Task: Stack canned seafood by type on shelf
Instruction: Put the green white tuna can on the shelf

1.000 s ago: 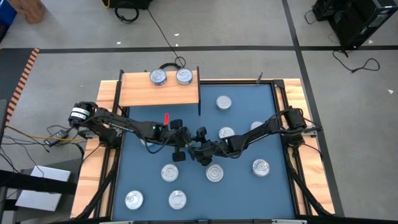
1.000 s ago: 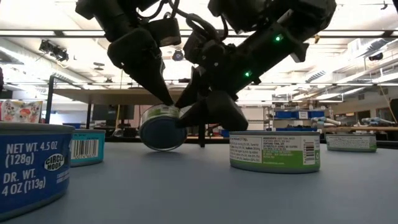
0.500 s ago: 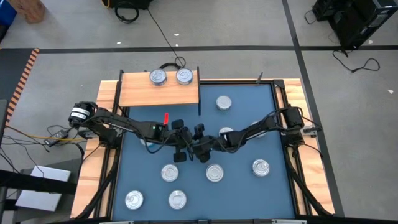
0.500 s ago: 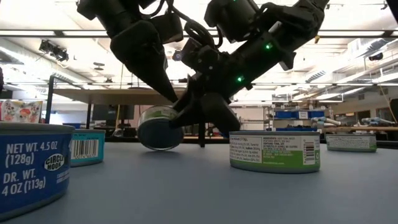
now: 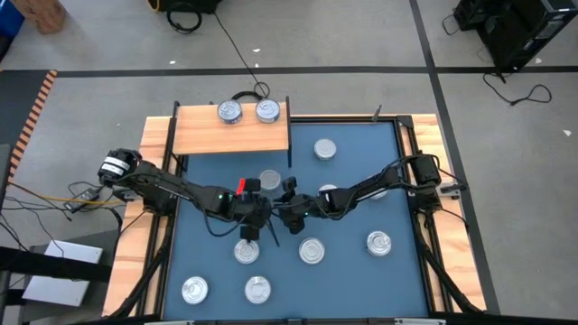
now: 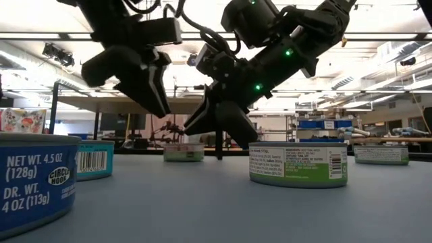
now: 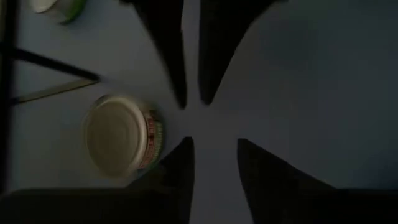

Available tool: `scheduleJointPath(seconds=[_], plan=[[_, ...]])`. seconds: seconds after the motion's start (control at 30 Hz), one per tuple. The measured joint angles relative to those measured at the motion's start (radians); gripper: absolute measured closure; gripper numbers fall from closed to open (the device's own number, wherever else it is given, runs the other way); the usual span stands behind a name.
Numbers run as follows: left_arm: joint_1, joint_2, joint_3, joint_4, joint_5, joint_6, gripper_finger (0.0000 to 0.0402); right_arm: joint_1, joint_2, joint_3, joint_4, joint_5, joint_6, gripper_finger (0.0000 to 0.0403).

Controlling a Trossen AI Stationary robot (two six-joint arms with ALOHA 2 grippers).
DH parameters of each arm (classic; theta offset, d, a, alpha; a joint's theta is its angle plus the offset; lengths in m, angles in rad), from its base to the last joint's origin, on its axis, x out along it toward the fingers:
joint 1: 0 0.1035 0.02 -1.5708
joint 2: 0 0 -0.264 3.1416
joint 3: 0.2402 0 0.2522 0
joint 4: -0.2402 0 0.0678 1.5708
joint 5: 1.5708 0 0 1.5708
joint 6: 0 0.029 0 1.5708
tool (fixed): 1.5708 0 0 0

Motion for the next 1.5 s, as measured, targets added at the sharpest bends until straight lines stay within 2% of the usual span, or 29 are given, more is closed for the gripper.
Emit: scheduleJointPath(seconds=[0.17,0.4,0.6,0.9,1.27,1.37,1.5], plan=[[0.038,0.002,-0.023,0.000,-0.035,-0.004,0.0256,0.013,-0.001,0.000,-0.001,0.042,-0.001,0.0317],[0.148,0.004,-0.056,0.145,0.069,0.144,0.0269,0.043,-0.024,0.000,-0.020,0.049,-0.002,0.0316],[0.218,0.031,-0.057,0.170,0.172,0.246,0.0270,0.060,-0.053,0.000,-0.085,0.050,-0.001,0.0312],[0.290,0.081,-0.057,0.175,0.156,0.291,0.0270,0.060,-0.059,0.000,-0.106,0.050,-0.004,0.0309],[0.305,0.173,-0.051,0.229,0.131,0.349,0.0272,0.061,-0.059,0.000,-0.119,0.100,-0.011,0.0310],[0.298,0.174,-0.052,0.229,0.121,0.348,0.0289,0.066,-0.059,0.000,-0.120,0.103,-0.013,0.0310],[0.291,0.159,-0.054,0.225,0.120,0.345,0.0352,0.078,-0.059,0.000,-0.115,0.167,-0.013,0.0311]])
